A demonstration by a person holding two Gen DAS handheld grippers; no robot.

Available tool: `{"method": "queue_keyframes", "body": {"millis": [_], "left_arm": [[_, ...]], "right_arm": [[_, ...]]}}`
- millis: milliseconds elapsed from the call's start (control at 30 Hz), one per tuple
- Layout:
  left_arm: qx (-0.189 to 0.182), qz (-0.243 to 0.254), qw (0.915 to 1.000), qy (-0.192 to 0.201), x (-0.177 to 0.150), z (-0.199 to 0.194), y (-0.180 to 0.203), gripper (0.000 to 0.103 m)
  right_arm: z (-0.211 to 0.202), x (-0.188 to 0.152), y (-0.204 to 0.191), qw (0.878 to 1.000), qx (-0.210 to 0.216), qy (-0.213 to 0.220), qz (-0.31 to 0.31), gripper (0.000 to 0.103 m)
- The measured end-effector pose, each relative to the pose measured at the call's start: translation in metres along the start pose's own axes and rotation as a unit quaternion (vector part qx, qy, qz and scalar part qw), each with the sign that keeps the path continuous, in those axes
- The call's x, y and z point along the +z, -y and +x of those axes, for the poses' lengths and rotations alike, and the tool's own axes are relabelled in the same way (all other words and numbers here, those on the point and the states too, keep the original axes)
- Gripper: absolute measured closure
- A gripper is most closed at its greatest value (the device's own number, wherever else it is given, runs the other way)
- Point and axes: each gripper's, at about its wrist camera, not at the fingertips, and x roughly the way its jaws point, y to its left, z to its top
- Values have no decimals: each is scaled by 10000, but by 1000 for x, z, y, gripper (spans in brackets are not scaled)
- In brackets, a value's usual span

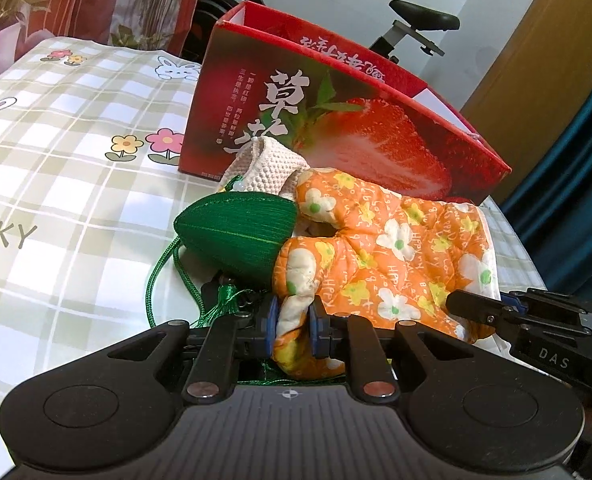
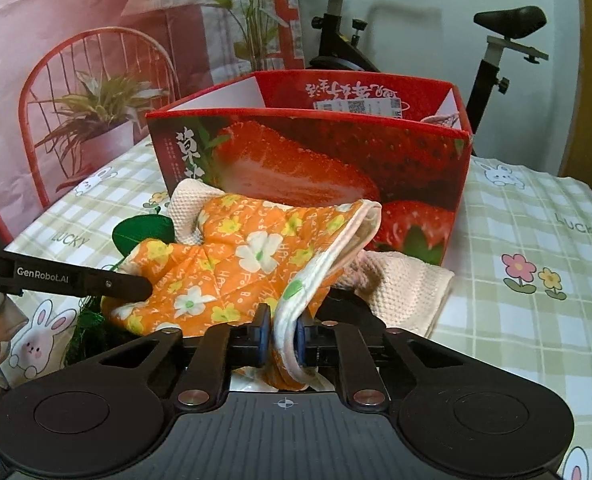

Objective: Organize soft objects
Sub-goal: 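Lift the orange cloth with both grippers and carry it over the red box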

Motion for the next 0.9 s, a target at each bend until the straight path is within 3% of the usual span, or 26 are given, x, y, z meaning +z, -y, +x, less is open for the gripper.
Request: {"method": "queue_keyframes", "body": {"millis": [367,567,900], "left_arm": [[120,400,9989,234,8,-22,18,89],[103,783,9952,577,17,-45,41,89],[69,916,9913,938,39,-61,54,89]], "right_arm": [[-20,-3,7,9973,164,645,319,96],[-40,6,10,9939,126,1050,314,96],[-52,30,12,9907,121,1340,175,96]]}}
